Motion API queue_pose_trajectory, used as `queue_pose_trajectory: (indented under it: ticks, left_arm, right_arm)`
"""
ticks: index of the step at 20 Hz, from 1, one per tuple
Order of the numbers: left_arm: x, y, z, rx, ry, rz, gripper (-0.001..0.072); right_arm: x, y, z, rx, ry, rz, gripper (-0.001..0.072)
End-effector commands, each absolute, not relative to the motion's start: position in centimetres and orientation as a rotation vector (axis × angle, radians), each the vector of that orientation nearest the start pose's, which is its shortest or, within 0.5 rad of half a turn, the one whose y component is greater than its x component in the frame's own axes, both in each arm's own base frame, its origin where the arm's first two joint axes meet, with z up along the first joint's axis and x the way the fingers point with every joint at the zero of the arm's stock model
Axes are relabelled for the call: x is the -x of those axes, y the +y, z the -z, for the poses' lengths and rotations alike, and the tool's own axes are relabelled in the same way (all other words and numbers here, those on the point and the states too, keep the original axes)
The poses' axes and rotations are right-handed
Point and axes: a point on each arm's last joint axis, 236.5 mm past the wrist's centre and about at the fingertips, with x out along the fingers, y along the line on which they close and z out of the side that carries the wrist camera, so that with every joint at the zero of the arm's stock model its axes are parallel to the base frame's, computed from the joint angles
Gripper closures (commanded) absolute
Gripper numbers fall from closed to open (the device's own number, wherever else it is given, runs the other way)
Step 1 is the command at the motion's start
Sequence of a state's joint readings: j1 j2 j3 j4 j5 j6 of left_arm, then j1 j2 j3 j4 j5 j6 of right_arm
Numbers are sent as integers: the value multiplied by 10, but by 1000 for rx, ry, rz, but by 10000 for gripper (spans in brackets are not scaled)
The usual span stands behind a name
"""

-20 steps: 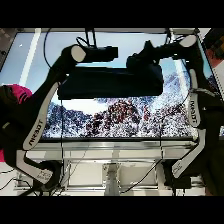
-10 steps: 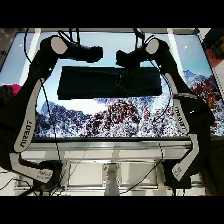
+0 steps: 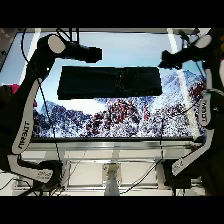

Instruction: Fold the clothes and pants, and hang the long-sleeved shirts on hangers.

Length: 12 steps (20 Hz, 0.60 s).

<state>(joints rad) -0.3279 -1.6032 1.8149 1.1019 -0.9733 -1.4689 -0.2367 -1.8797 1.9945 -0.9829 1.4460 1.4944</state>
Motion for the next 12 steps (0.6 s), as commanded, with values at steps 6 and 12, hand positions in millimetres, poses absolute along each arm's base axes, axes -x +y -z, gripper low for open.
queue_pose_trajectory:
  ticks: [6,12]
  left_arm:
    - [-486,-258,-216,173,685,635,693]
    - [-480,-258,-226,170,669,641,693]
  right_arm:
    - [-488,-114,-15,-988,1135,-272,284]
    - [-479,-63,36,-1087,1296,-323,45]
